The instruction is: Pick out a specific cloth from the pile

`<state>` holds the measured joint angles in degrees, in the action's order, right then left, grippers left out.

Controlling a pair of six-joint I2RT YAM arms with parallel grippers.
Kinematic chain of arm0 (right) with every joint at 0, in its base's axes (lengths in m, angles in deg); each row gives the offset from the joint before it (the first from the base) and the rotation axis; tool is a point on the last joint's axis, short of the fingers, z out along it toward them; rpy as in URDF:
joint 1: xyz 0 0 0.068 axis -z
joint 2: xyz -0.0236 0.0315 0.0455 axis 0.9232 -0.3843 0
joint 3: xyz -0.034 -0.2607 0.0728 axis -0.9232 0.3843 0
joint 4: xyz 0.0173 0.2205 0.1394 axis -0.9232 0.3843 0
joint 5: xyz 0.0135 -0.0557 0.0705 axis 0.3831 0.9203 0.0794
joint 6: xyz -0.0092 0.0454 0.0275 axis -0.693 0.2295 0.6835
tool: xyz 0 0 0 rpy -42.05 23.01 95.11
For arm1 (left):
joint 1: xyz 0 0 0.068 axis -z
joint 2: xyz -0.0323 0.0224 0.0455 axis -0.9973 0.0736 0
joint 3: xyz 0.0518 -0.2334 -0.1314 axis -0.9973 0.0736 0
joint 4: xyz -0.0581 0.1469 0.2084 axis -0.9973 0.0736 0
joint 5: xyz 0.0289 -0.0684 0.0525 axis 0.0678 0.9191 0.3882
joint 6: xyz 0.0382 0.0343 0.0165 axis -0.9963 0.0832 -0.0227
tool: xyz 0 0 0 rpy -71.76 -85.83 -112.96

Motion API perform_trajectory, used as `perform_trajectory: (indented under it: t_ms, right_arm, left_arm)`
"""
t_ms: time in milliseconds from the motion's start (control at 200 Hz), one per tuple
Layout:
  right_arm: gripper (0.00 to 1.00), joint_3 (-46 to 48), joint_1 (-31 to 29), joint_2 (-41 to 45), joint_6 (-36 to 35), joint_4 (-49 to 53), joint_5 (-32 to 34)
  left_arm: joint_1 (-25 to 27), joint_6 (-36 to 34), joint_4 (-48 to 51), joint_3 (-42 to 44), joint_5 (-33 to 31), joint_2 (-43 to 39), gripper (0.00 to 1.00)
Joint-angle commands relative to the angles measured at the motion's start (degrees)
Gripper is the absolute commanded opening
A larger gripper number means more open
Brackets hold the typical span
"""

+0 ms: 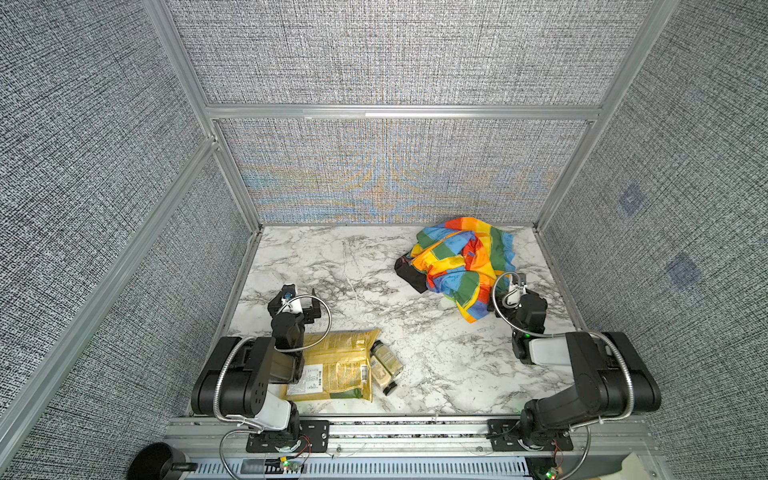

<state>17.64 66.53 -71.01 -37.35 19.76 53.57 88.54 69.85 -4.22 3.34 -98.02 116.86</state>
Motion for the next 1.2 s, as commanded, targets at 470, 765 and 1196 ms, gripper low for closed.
perform_trajectory:
  t_ms: [470,765,1196]
  right_arm:
    - [0.99,5.35,-0.02,20.37,5.85,7.49,6.38]
    - [0.99,-1.16,-0.19,37.45,8.13,29.51,6.72]
    - [0.99,-26.25,-0.37,35.05,19.56,60.63,8.49]
  left_arm:
    - [3.57,-1.16,6.12,1.02,-7.05,-12.04,0.99]
    - [5.83,12.01,39.19,-15.35,-2.03,-28.98,0.99]
    - [11.67,15.46,64.08,-52.16,22.25,-14.30,0.99]
